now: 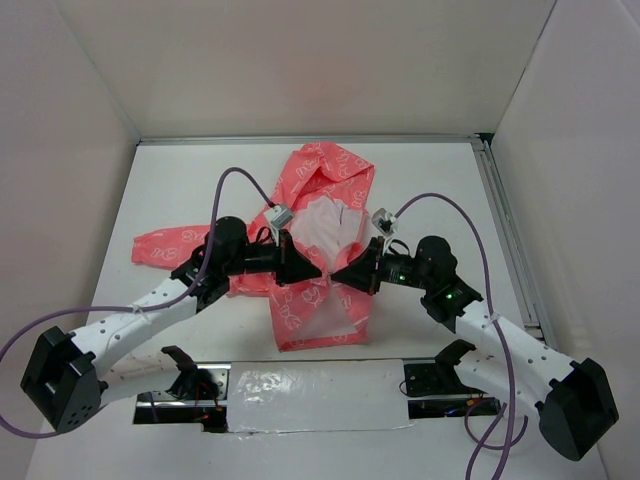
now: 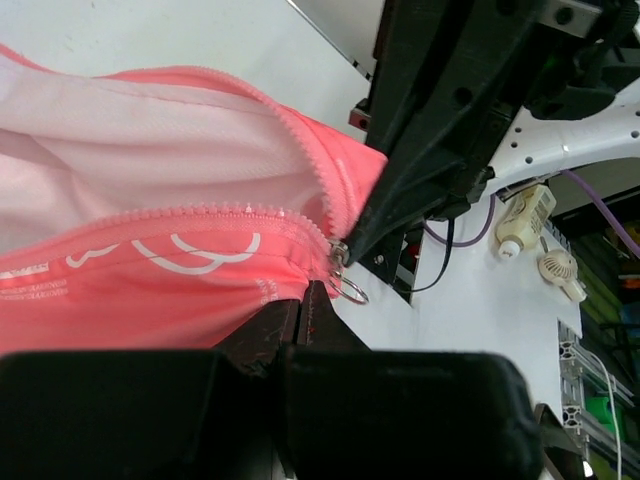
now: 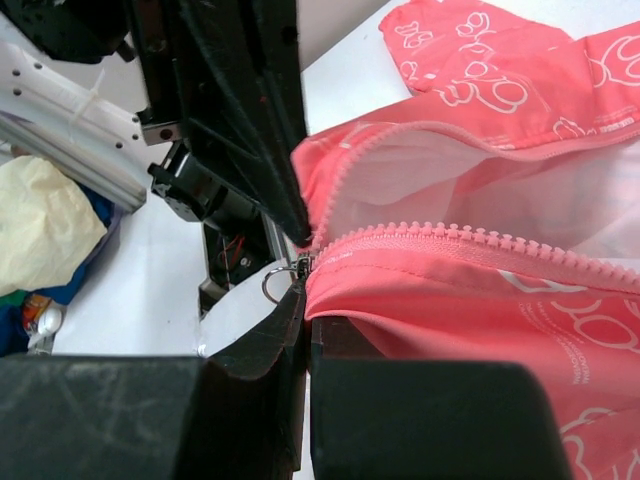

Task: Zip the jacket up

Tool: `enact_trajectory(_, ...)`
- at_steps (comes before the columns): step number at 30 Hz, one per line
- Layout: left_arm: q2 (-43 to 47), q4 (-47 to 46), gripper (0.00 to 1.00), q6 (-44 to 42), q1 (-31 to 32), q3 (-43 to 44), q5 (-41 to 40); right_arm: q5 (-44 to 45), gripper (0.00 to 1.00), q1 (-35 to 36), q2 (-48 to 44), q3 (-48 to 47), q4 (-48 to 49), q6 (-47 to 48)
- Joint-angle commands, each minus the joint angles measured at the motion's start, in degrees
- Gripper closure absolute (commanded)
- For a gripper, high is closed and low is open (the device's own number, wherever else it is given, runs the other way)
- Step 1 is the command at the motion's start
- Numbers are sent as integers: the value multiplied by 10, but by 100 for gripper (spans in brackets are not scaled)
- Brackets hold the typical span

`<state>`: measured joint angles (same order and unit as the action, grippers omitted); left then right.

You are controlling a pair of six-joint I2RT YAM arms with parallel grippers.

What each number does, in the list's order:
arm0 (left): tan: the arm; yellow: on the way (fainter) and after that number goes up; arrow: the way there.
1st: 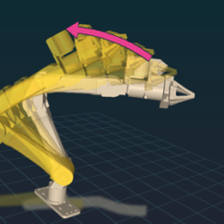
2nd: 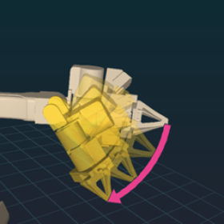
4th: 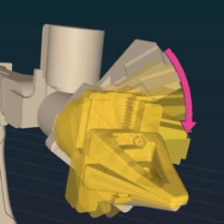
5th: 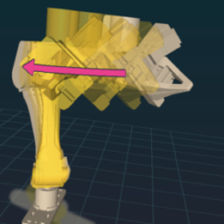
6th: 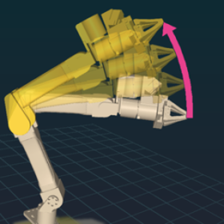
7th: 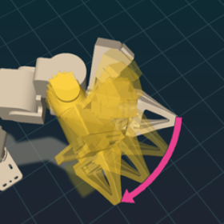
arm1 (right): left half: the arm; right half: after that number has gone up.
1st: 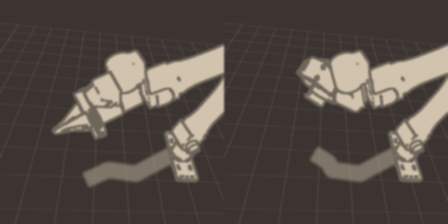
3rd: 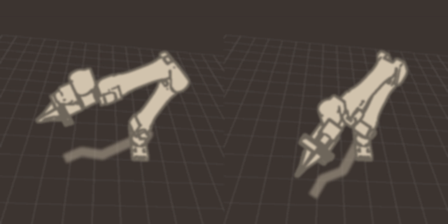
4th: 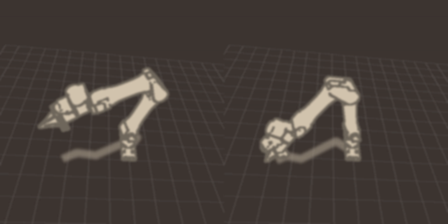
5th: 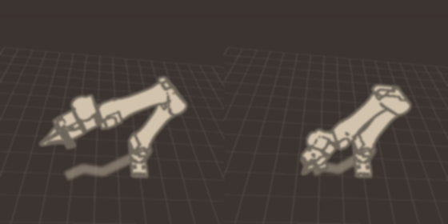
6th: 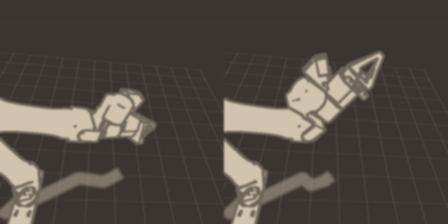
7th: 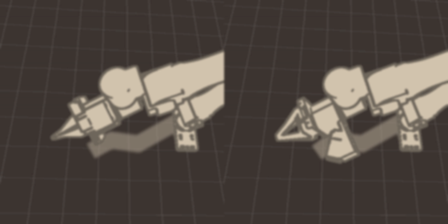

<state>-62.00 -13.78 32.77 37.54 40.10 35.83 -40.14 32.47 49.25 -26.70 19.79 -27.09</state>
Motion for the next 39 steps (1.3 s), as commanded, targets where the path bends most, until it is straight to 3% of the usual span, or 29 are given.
enact_trajectory(1, -21, 29, 93, -6, 8, 31, 29, -7, 100, -1, -9, -46, 30, 25)
enact_trajectory(2, -21, 25, 80, -3, 4, 33, 41, -12, 100, 2, -7, -47, 29, 27)
enact_trajectory(5, -9, -23, 62, 20, -2, 9, 63, -12, 100, 10, -3, -49, 19, 31)
enact_trajectory(10, 1, -44, 56, 38, -11, 7, 78, -8, 100, 22, -5, -43, 23, 28)
enact_trajectory(23, -2, -100, 49, 85, -48, -11, 127, -2, 100, 38, 1, -45, 18, 37)
enact_trajectory(29, -29, -106, 69, 91, -54, 7, 154, 5, 100, 41, -5, -41, 23, 36)
enact_trajectory(31, -36, -112, 70, 96, -54, 6, 161, 9, 100, 43, -7, -40, 26, 36)
enact_trajectory(39, -51, -127, 60, 108, -55, 10, 173, 7, 100, 47, -2, -42, 31, 36)
